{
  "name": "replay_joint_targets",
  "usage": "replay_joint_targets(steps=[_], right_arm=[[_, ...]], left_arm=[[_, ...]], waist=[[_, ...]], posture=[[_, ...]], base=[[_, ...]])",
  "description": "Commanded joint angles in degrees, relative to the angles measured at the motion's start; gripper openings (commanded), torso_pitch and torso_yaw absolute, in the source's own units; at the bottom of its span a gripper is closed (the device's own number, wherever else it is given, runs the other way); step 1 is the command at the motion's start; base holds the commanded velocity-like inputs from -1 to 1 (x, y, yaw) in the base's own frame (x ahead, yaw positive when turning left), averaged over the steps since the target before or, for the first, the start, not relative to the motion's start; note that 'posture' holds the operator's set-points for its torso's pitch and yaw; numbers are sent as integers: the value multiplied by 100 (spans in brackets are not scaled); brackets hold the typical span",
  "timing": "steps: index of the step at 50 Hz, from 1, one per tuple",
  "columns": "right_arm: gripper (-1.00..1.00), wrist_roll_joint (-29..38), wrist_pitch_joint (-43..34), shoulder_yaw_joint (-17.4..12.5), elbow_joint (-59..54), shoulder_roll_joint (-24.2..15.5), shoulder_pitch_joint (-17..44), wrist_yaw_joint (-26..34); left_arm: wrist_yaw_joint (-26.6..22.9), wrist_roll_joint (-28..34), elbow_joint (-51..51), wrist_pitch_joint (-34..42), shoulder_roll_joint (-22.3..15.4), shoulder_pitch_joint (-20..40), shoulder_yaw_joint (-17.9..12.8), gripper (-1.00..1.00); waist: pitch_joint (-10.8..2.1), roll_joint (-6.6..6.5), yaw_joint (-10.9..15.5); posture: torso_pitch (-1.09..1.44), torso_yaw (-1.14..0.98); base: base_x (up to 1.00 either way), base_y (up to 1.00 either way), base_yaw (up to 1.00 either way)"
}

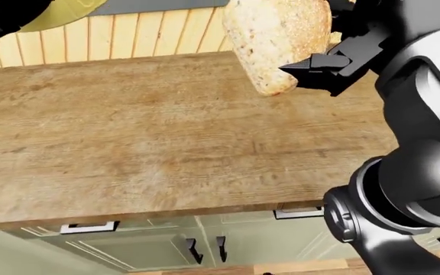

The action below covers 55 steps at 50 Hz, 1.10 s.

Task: Place the bread and cheese on the cutting board.

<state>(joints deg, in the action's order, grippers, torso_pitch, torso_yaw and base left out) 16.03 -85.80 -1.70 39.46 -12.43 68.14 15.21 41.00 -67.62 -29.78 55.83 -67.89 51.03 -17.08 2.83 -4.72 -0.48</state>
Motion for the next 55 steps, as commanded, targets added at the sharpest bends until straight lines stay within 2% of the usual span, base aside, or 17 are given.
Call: replay_joint_targets(steps=[1,7,10,11,14,16,21,25,36,37,40,42,48,51,52,53,55], right_arm=[[-100,22,102,-91,75,-64,148,-111],[-100,-98,79,-118,107,-99,134,-202],[-100,-159,75,-136,105,-145,128,-240],[-100,-173,76,-120,102,-168,119,-262],[-100,-222,131,-106,91,-188,85,-298],[-100,-249,158,-105,92,-213,85,-314],[-100,-302,132,-106,121,-253,98,-337],[-100,-319,160,-131,158,-297,72,-373],[-100,-402,259,-190,113,-248,13,-518],[-100,-411,258,-192,111,-249,6,-529],[-100,-439,305,-181,72,-236,-43,-559],[-100,-455,302,-190,77,-236,-45,-571],[-100,-503,246,-212,112,-278,-19,-595],[-100,-529,249,-219,104,-285,-15,-608],[-100,-534,255,-225,99,-291,-19,-616],[-100,-541,252,-216,96,-303,-24,-620],[-100,-546,242,-228,98,-301,-22,-645]], left_arm=[[-81,288,-74,99,42,220,-242,-100],[-277,614,-155,470,369,382,-346,-100],[-369,770,-189,619,512,471,-351,-100],[-406,824,-200,675,557,507,-364,-100],[-488,947,-219,794,655,580,-389,-100],[-551,1038,-223,857,710,627,-400,-100],[-657,1223,-237,964,855,705,-397,-100],[-758,1378,-250,1081,982,766,-416,-100],[-899,1580,-328,1342,1218,923,-459,-100],[-915,1605,-326,1337,1231,914,-461,-100],[-964,1670,-342,1345,1274,884,-465,-100],[-987,1687,-345,1368,1281,901,-481,-100],[-1030,1748,-353,1414,1303,927,-497,-100],[-1056,1794,-358,1421,1315,929,-485,-100],[-1068,1805,-358,1428,1320,935,-489,-100],[-1079,1812,-360,1436,1323,941,-498,-100],[-1100,1835,-357,1443,1326,941,-509,-100]], waist=[[-130,-55,-25],[-115,203,-72],[-180,627,-71],[-158,506,-92],[-202,534,-9],[130,464,10],[223,324,-26],[144,-115,-162],[121,163,-43],[-10,140,-14],[-102,-63,-58],[-158,-63,-61],[-49,245,-11],[-167,727,41],[-95,499,12],[-53,602,44],[-67,524,25]], posture=[[0,0],[0,0],[0,0],[0,0],[0,0],[0,0],[0,0],[0,0],[0,0],[0,0],[0,0],[0,0],[0,0],[0,0],[0,0],[0,0],[0,0]], base=[[-24,0,0],[-25,0,0],[-25,0,0],[-27,0,0],[-20,0,0],[0,0,0],[0,0,0],[0,0,0],[0,0,0],[0,-12,0],[0,-34,0],[0,-39,0],[0,-39,0],[0,-39,0],[0,-39,0],[0,-39,0],[0,-39,0]])
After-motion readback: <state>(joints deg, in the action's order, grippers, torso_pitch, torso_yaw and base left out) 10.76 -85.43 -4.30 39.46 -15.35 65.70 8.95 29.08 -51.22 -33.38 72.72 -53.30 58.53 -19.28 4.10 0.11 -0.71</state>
